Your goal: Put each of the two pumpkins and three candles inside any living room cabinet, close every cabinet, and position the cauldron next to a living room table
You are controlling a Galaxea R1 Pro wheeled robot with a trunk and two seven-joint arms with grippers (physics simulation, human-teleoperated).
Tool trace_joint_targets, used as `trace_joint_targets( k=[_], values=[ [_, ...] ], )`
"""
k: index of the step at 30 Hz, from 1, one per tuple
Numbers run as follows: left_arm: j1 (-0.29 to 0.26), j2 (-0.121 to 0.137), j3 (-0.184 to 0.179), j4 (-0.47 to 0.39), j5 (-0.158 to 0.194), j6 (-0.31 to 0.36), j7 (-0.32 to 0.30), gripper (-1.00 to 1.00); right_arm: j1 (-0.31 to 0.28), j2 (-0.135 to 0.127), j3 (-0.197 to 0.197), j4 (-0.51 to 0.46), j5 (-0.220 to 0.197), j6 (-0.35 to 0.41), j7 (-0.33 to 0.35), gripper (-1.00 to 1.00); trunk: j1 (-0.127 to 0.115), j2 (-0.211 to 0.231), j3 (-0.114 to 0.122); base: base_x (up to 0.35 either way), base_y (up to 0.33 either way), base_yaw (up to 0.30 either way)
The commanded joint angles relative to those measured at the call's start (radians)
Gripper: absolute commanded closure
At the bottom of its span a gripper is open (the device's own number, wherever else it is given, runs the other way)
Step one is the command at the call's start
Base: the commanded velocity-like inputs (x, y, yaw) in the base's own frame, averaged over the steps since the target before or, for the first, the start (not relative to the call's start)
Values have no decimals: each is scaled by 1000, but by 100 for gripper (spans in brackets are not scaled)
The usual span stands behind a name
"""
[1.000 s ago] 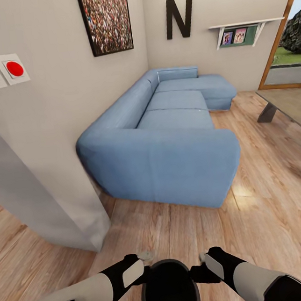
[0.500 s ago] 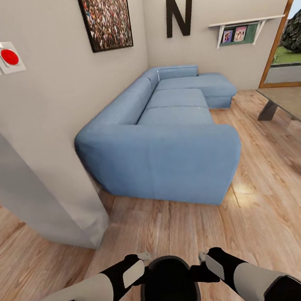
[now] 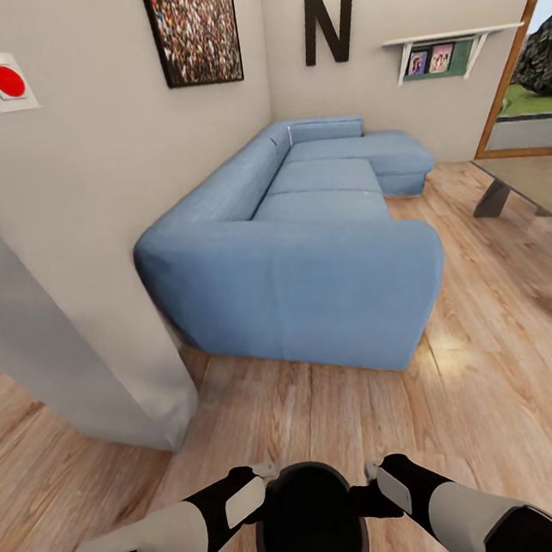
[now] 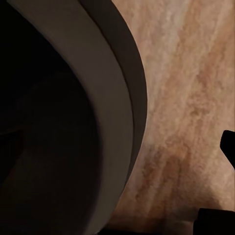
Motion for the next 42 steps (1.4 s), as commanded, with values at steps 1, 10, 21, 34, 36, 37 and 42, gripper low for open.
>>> trace_joint_targets(
  k=[1, 10, 21, 34, 36, 37, 42],
  values=[
    [0, 0, 0, 0, 0, 0, 0, -100, 0, 0, 0, 0, 0, 0, 0, -100, 4, -7, -3, 0, 0, 0],
    [0, 0, -1, 0, 0, 0, 0, -100, 0, 0, 0, 0, 0, 0, 0, -100, 38, -70, -31, 0, 0, 0],
    [0, 0, -3, 0, -1, 0, 0, -100, 1, 0, 0, 0, 0, 0, 0, -100, 81, -147, -66, 0, 0, 0],
    [0, 6, -1, 0, 3, -2, -3, -100, 1, 0, -1, -1, -1, 0, 0, -100, 111, -202, -95, 0, 0, 0],
    [0, 8, 1, 0, 5, -3, -4, -100, 1, 0, -1, -1, -1, 0, 0, -100, 111, -202, -95, 0, 0, 0],
    [0, 9, 1, 0, 5, -4, -5, -100, 1, 0, -1, -1, -1, 0, 0, -100, 111, -202, -95, 0, 0, 0],
    [0, 12, -1, 0, 6, -12, -10, -100, 1, 1, -1, -2, -2, 0, 0, -100, 111, -202, -95, 0, 0, 0]
  ],
)
